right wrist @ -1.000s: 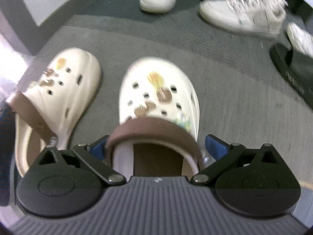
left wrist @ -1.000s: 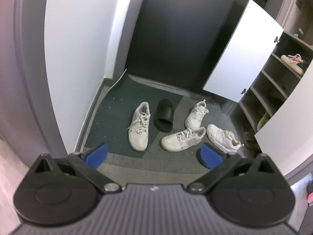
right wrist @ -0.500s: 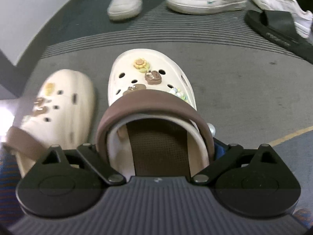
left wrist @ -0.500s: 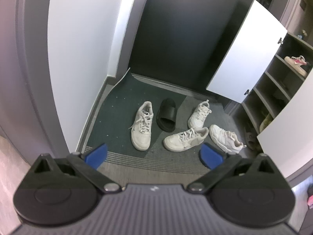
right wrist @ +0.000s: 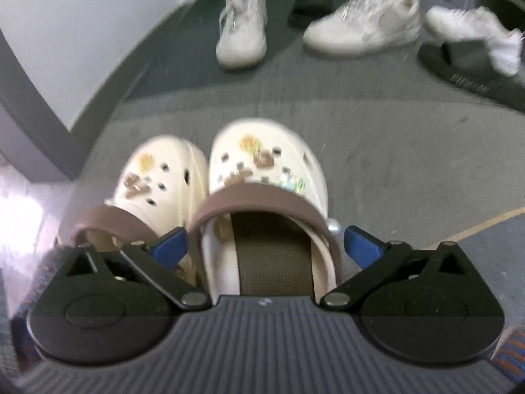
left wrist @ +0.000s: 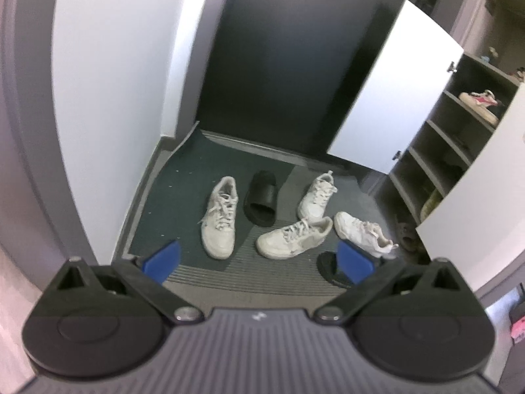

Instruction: Organize scattered shoes

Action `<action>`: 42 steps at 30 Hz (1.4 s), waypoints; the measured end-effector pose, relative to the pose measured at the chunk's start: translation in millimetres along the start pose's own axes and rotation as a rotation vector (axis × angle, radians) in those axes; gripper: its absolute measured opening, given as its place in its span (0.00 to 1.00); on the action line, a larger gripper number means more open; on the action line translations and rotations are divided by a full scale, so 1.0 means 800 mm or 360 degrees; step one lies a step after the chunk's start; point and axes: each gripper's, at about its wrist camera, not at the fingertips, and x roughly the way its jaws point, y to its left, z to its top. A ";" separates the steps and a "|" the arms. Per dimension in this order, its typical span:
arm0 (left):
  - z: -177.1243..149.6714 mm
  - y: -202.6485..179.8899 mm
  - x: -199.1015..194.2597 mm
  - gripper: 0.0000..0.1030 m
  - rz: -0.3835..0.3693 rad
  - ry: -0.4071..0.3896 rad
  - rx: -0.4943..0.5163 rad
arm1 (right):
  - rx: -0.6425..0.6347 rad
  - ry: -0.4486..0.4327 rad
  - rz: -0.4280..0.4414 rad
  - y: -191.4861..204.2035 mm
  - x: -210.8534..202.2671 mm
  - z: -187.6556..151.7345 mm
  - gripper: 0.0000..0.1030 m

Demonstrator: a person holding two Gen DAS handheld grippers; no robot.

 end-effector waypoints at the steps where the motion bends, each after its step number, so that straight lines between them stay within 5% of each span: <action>1: -0.001 -0.002 -0.001 1.00 -0.0013 -0.0001 -0.0003 | 0.0014 -0.0095 0.0025 0.010 -0.020 -0.005 1.00; 5: -0.004 -0.010 -0.008 1.00 -0.0053 -0.0019 -0.0007 | -0.0076 -0.0115 0.0096 0.045 -0.034 -0.024 0.99; 8: -0.009 -0.014 -0.009 1.00 -0.0033 -0.0014 0.0012 | -0.0216 -0.0053 0.0012 0.067 -0.017 -0.042 0.96; 10: -0.010 -0.016 -0.009 1.00 -0.0020 -0.0009 0.0021 | -0.0087 0.0004 -0.0003 0.058 0.009 -0.045 0.96; 15: -0.010 0.000 -0.009 1.00 0.0076 -0.0013 0.0000 | -0.0104 0.0014 -0.0064 0.068 0.049 -0.043 0.68; 23: 0.000 0.038 0.000 1.00 0.0137 0.0028 -0.0086 | -0.0005 -0.0095 -0.0113 0.089 0.085 -0.020 0.58; 29: 0.004 0.054 0.001 1.00 0.0174 0.0023 -0.0070 | 0.0089 -0.0147 -0.0148 0.106 0.092 -0.004 0.40; 39: 0.014 0.087 0.001 1.00 0.0255 0.0008 -0.0129 | -0.0084 -0.0145 -0.0050 0.155 0.117 0.017 0.37; 42: 0.015 0.088 0.001 1.00 0.0259 -0.0005 -0.0135 | -0.0143 -0.0011 -0.0041 0.158 0.131 0.020 0.50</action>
